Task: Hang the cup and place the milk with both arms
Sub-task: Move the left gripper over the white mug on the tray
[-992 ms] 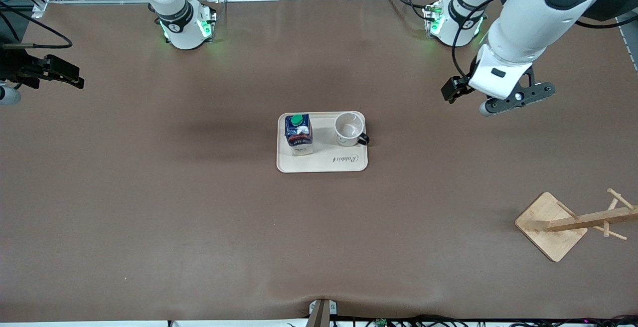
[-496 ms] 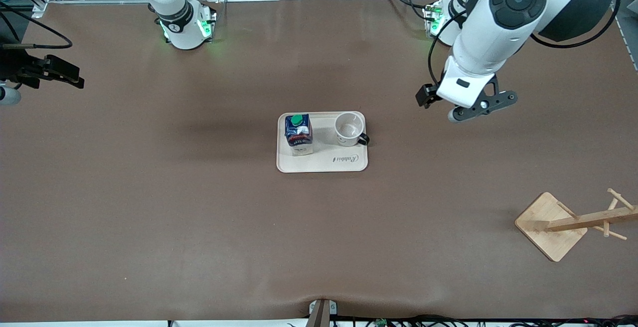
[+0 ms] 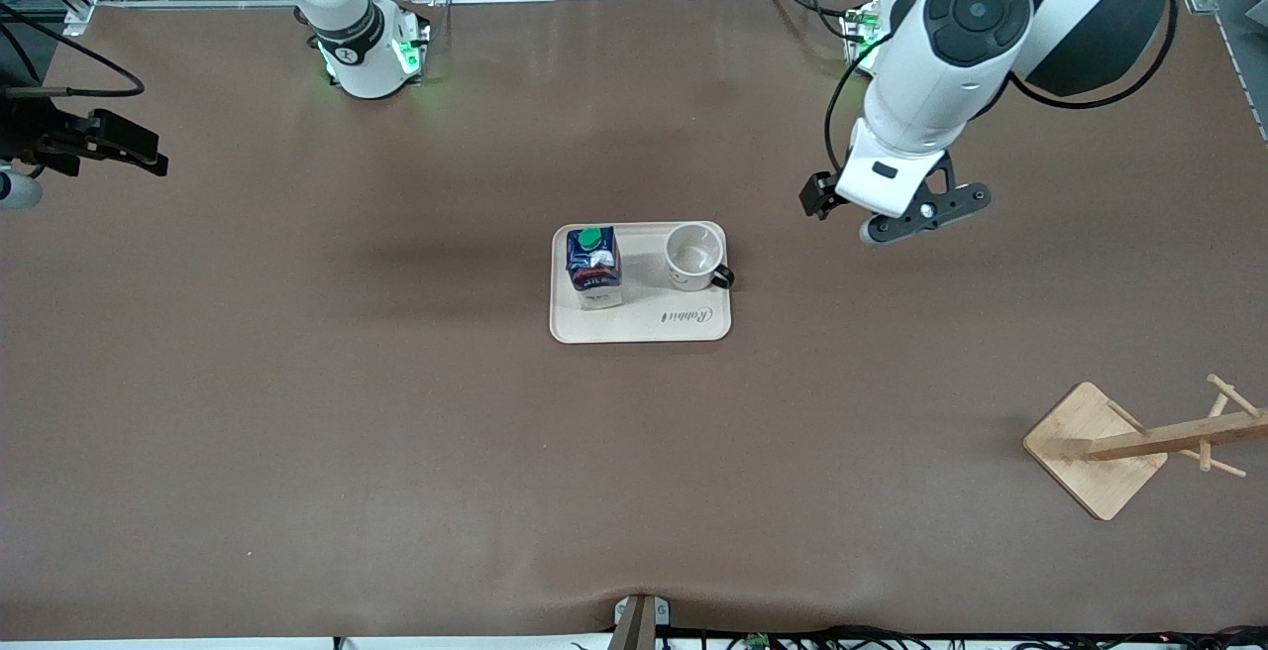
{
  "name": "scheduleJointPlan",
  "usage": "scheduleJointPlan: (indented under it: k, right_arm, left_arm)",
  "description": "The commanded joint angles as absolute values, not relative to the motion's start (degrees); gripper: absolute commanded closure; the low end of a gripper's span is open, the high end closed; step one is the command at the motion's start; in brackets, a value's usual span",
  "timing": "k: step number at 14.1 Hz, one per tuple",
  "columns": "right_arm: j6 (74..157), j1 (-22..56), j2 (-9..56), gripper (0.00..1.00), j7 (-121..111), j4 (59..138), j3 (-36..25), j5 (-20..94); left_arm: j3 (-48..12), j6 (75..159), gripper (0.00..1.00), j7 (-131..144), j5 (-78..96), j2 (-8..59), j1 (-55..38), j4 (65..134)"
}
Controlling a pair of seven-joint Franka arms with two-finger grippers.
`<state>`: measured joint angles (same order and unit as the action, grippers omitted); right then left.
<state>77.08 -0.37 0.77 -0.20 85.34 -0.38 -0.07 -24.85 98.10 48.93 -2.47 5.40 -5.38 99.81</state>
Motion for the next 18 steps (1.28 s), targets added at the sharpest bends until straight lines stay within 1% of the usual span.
scheduleJointPlan:
  k: [1, 6, 15, 18]
  right_arm:
    - [76.64, -1.06, 0.88, 0.0, 0.18, 85.34, -0.09, 1.23]
    - [76.55, -0.97, 0.88, 0.0, 0.18, 85.25, -0.09, 1.23]
    - [76.64, -0.53, 0.97, 0.0, 0.18, 85.17, -0.09, 1.32]
    - [76.64, -0.44, 0.97, 0.0, 0.09, 85.08, -0.09, 1.32]
  left_arm:
    - [-24.87, 101.41, 0.0, 51.76, -2.37, 7.46, -6.15, 100.2]
    - [-24.87, 108.71, 0.0, 62.12, -2.9, 12.91, -10.37, 100.2]
    - [-24.61, 115.74, 0.0, 73.21, -3.34, 19.77, -15.99, 100.11]
    - [-24.79, 117.42, 0.0, 80.75, -10.52, 23.36, -18.53, 100.11]
